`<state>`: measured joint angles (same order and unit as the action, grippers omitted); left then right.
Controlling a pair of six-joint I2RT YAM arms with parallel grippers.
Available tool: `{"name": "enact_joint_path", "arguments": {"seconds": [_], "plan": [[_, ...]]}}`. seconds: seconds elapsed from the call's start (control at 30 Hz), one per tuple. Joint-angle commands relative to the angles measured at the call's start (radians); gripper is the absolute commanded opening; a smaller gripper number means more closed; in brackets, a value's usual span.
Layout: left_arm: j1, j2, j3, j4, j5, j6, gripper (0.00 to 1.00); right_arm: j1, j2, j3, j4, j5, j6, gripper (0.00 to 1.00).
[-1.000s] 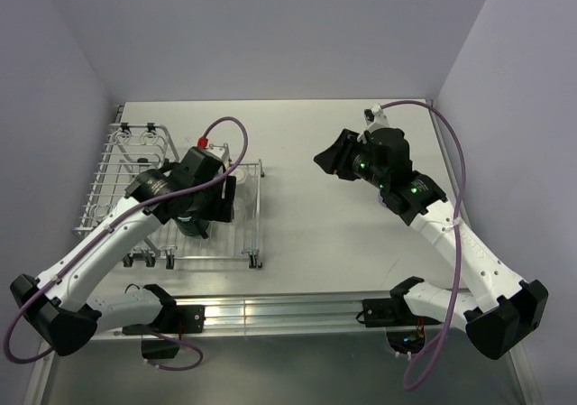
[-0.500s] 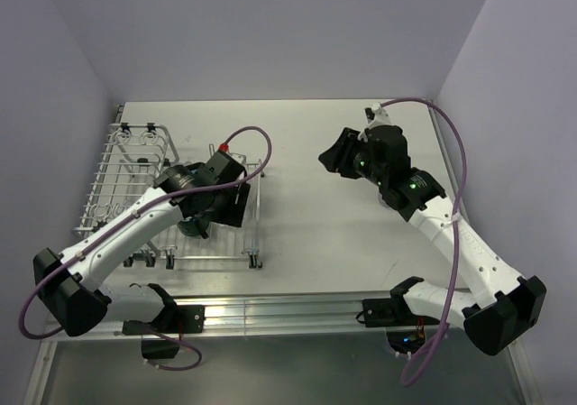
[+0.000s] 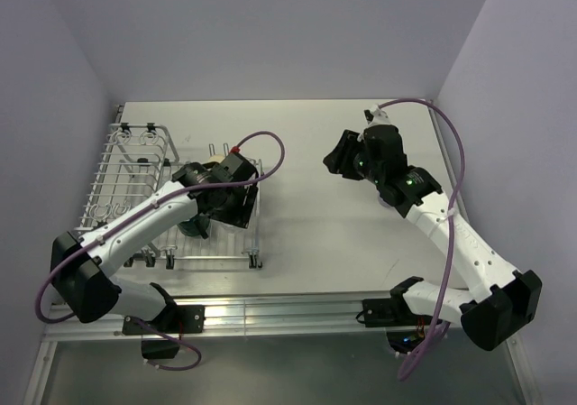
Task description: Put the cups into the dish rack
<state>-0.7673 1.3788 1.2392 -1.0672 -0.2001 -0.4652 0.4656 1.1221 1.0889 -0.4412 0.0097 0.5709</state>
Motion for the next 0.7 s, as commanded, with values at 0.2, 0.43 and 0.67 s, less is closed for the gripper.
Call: {"name": "enact_joint_path", "arguments": {"seconds": [0.2, 0.43, 0.67], "plan": [[-0.004, 0.032, 0.002, 0.081, 0.014, 0.031, 0.05, -0.022, 0.021, 0.051, -0.011, 0.041, -0.031, 0.52], [-0.006, 0.062, -0.003, 0.104, 0.024, 0.039, 0.14, -0.036, 0.033, 0.052, -0.022, 0.045, -0.04, 0.52], [-0.006, 0.063, -0.009, 0.116, 0.025, 0.042, 0.59, -0.042, 0.045, 0.052, -0.027, 0.044, -0.042, 0.52]]}}
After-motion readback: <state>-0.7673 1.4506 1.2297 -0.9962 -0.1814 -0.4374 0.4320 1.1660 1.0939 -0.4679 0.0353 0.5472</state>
